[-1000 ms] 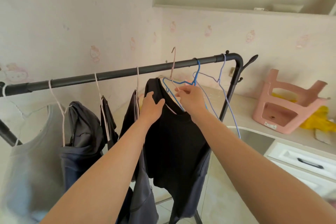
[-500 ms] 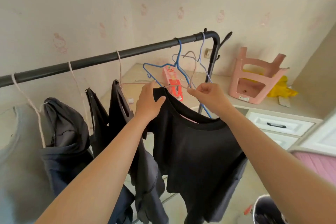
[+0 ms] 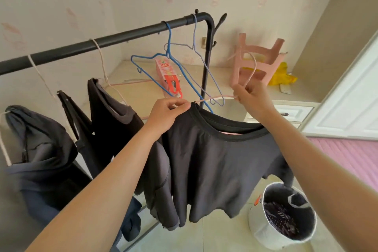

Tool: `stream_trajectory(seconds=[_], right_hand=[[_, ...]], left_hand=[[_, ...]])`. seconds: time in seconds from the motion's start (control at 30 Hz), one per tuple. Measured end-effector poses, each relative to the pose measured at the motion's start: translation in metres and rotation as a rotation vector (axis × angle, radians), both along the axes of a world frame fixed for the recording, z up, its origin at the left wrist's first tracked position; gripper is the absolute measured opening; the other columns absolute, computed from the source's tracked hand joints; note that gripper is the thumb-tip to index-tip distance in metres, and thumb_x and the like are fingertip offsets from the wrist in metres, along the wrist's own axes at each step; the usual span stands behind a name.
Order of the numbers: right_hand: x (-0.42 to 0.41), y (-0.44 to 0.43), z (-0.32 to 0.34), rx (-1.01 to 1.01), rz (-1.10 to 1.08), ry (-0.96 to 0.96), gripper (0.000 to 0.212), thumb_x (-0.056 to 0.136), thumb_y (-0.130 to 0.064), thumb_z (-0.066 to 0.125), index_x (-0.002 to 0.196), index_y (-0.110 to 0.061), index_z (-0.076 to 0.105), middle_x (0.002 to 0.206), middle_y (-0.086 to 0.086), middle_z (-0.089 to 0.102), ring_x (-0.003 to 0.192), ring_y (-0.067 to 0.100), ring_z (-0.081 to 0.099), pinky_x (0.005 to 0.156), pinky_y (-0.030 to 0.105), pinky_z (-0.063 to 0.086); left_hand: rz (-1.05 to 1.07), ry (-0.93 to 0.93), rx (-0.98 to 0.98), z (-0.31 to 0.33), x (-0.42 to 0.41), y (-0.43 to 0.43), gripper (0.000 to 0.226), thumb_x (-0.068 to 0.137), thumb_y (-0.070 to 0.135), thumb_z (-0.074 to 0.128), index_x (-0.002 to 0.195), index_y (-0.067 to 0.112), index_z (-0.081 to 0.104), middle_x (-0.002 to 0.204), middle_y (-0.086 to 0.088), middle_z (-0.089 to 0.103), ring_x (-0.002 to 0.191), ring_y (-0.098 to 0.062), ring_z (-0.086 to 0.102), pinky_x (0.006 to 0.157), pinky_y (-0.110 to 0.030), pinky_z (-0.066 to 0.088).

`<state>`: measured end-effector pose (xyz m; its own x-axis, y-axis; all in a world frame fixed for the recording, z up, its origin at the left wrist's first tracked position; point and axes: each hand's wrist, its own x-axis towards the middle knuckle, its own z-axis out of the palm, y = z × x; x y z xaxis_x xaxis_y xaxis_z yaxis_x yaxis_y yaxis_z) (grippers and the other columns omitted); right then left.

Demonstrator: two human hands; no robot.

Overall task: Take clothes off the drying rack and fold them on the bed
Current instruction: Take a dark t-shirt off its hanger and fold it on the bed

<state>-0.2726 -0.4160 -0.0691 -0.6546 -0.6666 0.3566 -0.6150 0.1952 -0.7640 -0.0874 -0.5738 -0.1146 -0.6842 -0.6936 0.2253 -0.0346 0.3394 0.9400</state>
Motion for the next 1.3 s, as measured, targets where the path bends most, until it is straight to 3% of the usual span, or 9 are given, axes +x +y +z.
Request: stream_trajectory(seconds=[0.17, 0.3, 0.5, 0.63, 0.73, 0.9, 1.1, 1.2, 1.3], right_hand=[[0.002, 0.016, -0.007, 0.036, 0.025, -0.046, 0.043, 0.100, -0.037, 0.044, 0.065, -0.019, 0.062, 0.061, 0.008, 0.044, 0.053, 0.017, 0.036, 0.054, 0.029, 0.029], [-0.001, 0.024, -0.006, 0.057, 0.094, -0.074, 0.040, 0.100, -0.037, 0.046, 0.071, -0.018, 0.066, 0.064, 0.008, 0.040, 0.056, 0.020, 0.033, 0.049, 0.023, 0.026], [-0.008, 0.031, -0.011, 0.072, 0.208, -0.124, 0.047, 0.099, -0.040, 0.047, 0.056, -0.038, 0.065, 0.062, 0.008, 0.027, 0.060, 0.028, 0.023, 0.055, 0.033, 0.020], [-0.017, 0.038, -0.020, 0.065, 0.203, -0.178, 0.040, 0.099, -0.042, 0.047, 0.068, -0.029, 0.070, 0.050, -0.009, 0.027, 0.059, 0.026, 0.021, 0.053, 0.031, 0.019], [-0.024, 0.044, -0.023, 0.067, 0.244, -0.202, 0.040, 0.099, -0.041, 0.047, 0.073, -0.025, 0.073, 0.052, -0.006, 0.024, 0.059, 0.029, 0.018, 0.053, 0.032, 0.016], [-0.032, 0.054, -0.022, 0.060, 0.243, -0.216, 0.039, 0.098, -0.039, 0.048, 0.078, -0.019, 0.073, 0.050, -0.008, 0.025, 0.054, 0.019, 0.019, 0.052, 0.029, 0.017], [-0.035, 0.053, -0.008, -0.038, 0.162, -0.121, 0.040, 0.099, -0.041, 0.047, 0.080, -0.018, 0.074, 0.061, 0.010, 0.029, 0.055, 0.022, 0.026, 0.053, 0.030, 0.021], [-0.056, 0.057, -0.011, -0.040, 0.124, -0.200, 0.040, 0.098, -0.039, 0.049, 0.073, -0.020, 0.073, 0.057, 0.004, 0.032, 0.051, 0.011, 0.029, 0.052, 0.024, 0.023], [-0.078, 0.069, -0.023, -0.113, 0.143, -0.402, 0.039, 0.096, -0.036, 0.055, 0.065, -0.017, 0.067, 0.051, -0.008, 0.030, 0.048, 0.009, 0.024, 0.050, 0.020, 0.020]], left_hand=[[0.034, 0.083, 0.003, -0.006, -0.009, 0.021, 0.015, 0.085, 0.014, 0.071, 0.081, 0.028, 0.073, 0.078, 0.020, 0.069, 0.079, 0.005, 0.062, 0.075, -0.011, 0.044], [0.052, 0.068, -0.095, -0.011, -0.010, 0.025, 0.017, 0.086, 0.016, 0.070, 0.083, 0.032, 0.073, 0.088, 0.015, 0.070, 0.093, -0.006, 0.064, 0.088, -0.029, 0.050], [0.124, 0.042, -0.214, -0.010, -0.014, 0.030, 0.015, 0.085, 0.013, 0.070, 0.084, 0.028, 0.073, 0.086, 0.014, 0.069, 0.090, -0.007, 0.064, 0.085, -0.034, 0.053], [0.182, 0.057, -0.208, -0.012, -0.021, 0.039, 0.014, 0.084, 0.013, 0.071, 0.082, 0.026, 0.074, 0.084, 0.014, 0.069, 0.087, -0.009, 0.065, 0.083, -0.039, 0.054], [0.193, 0.037, -0.226, -0.012, -0.027, 0.043, 0.013, 0.084, 0.016, 0.070, 0.083, 0.028, 0.074, 0.086, 0.014, 0.069, 0.090, -0.009, 0.065, 0.084, -0.041, 0.054], [0.217, 0.029, -0.267, -0.007, -0.035, 0.045, 0.012, 0.086, 0.016, 0.068, 0.083, 0.027, 0.072, 0.089, 0.014, 0.067, 0.099, -0.013, 0.061, 0.091, -0.035, 0.049], [0.227, -0.051, -0.361, 0.007, -0.044, 0.030, 0.006, 0.095, 0.017, 0.056, 0.091, 0.018, 0.059, 0.096, 0.003, 0.058, 0.080, -0.002, 0.052, 0.071, -0.008, 0.037], [0.331, -0.057, -0.303, 0.008, -0.039, 0.017, 0.006, 0.097, 0.016, 0.052, 0.093, 0.017, 0.056, 0.100, 0.000, 0.056, 0.082, -0.009, 0.052, 0.068, -0.012, 0.035], [0.356, -0.102, -0.248, 0.002, -0.031, 0.007, 0.006, 0.098, 0.018, 0.051, 0.097, 0.016, 0.057, 0.106, -0.003, 0.057, 0.087, -0.011, 0.052, 0.071, -0.017, 0.035]])
